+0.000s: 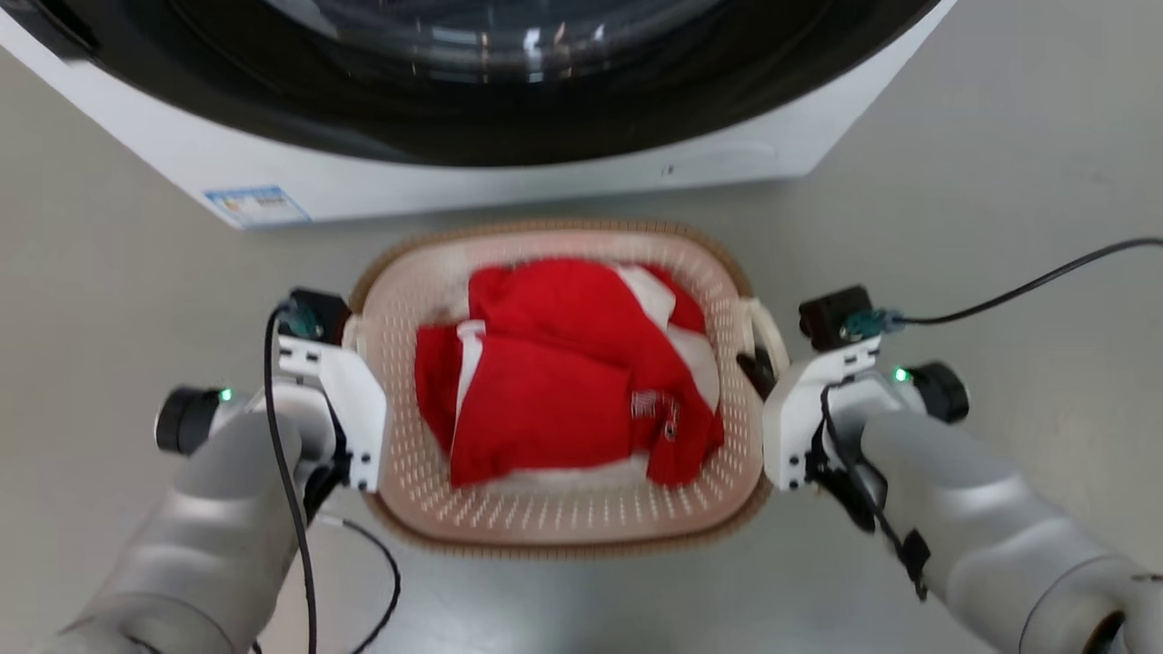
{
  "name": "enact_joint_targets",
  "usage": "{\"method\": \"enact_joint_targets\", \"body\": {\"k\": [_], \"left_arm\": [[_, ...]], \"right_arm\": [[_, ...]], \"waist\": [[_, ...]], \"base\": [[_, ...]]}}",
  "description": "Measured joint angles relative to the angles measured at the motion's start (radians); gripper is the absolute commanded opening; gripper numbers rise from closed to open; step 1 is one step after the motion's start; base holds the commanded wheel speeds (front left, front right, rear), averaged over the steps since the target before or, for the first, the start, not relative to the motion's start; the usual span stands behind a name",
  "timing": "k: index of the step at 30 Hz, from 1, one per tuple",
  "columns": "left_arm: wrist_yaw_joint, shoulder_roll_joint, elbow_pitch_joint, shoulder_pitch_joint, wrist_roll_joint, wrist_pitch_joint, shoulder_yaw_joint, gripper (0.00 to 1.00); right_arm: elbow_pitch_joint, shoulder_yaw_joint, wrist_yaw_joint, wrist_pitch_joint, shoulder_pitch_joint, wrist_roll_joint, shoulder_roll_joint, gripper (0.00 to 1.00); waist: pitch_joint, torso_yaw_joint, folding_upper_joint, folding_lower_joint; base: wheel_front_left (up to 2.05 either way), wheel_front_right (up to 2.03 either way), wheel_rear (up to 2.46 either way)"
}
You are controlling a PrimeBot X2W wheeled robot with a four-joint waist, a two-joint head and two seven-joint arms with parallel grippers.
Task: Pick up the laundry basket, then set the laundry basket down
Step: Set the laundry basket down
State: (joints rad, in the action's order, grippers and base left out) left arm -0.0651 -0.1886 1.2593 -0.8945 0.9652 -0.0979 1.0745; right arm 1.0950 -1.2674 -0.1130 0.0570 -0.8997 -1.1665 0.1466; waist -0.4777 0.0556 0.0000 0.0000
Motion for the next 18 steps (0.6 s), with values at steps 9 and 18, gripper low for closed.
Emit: {"method": "enact_joint_targets", "body": {"k": [9,18], "left_arm": [[0.009,0.000,0.003,-0.086,-0.020,0.050,0.000,0.00],[0.012,0.006,0.009,-0.105,-0.023,0.063,0.003,0.00]], "right_arm": [[0.019,0.001,0.000,0.060,-0.080,0.017,0.004,0.00],[0.042,0.001,0.000,0.080,-0.099,0.026,-0.002,0.00]], "waist": [[-0.143,-0.009,0.0000,0.0000],[-0.215,-0.012,0.0000,0.0000]], "base": [[0.00,0.00,0.00],[0.00,0.00,0.00]]}}
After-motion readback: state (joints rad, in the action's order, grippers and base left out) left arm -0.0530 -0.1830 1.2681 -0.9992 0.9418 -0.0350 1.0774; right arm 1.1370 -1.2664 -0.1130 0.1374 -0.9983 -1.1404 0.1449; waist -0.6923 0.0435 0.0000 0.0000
